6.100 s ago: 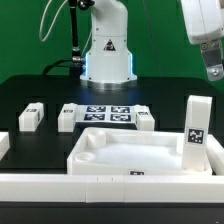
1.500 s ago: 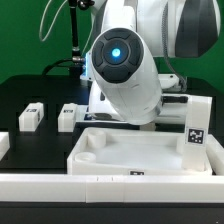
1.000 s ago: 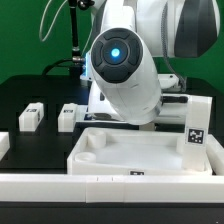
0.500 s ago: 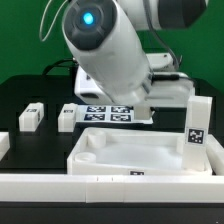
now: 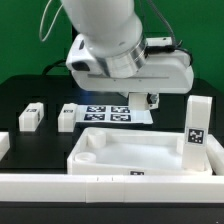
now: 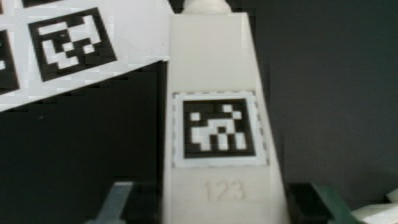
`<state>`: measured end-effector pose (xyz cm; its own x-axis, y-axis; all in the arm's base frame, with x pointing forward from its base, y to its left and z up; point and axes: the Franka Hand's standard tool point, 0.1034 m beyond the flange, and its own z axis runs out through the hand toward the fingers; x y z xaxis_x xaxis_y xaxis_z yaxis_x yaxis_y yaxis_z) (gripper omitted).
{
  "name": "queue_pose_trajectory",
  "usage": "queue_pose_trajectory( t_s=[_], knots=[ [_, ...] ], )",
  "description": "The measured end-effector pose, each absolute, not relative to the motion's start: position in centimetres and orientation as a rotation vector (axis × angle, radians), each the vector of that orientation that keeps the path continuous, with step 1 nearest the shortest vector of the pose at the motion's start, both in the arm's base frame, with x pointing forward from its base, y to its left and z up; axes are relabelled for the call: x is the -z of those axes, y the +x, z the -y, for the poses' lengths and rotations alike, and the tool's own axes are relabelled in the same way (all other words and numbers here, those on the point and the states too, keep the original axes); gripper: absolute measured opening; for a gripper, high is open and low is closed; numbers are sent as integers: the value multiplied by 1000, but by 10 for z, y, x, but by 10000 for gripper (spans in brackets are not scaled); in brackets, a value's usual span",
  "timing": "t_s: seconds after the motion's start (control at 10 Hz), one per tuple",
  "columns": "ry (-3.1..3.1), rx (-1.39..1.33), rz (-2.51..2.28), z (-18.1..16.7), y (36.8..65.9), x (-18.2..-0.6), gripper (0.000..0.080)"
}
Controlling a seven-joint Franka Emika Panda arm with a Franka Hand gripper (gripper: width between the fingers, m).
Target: Assemble desk
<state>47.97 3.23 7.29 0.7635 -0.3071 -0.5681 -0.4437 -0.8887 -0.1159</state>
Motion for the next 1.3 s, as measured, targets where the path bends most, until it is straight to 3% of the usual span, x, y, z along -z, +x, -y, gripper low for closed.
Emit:
queue_pose_trajectory(
  t_s=[0.1,0.3,0.4,1.0,1.3],
  knots=[
    [-2736,-749,-595,-32,483,-76,288],
    [-2700,-486,-665,-10,526,-131,288],
    [-2716,-335,-709,7,540,-146,288],
    [-2847,278,-760,14,551,-141,288],
    [-2864,530,-741,40,575,-173,288]
  ],
)
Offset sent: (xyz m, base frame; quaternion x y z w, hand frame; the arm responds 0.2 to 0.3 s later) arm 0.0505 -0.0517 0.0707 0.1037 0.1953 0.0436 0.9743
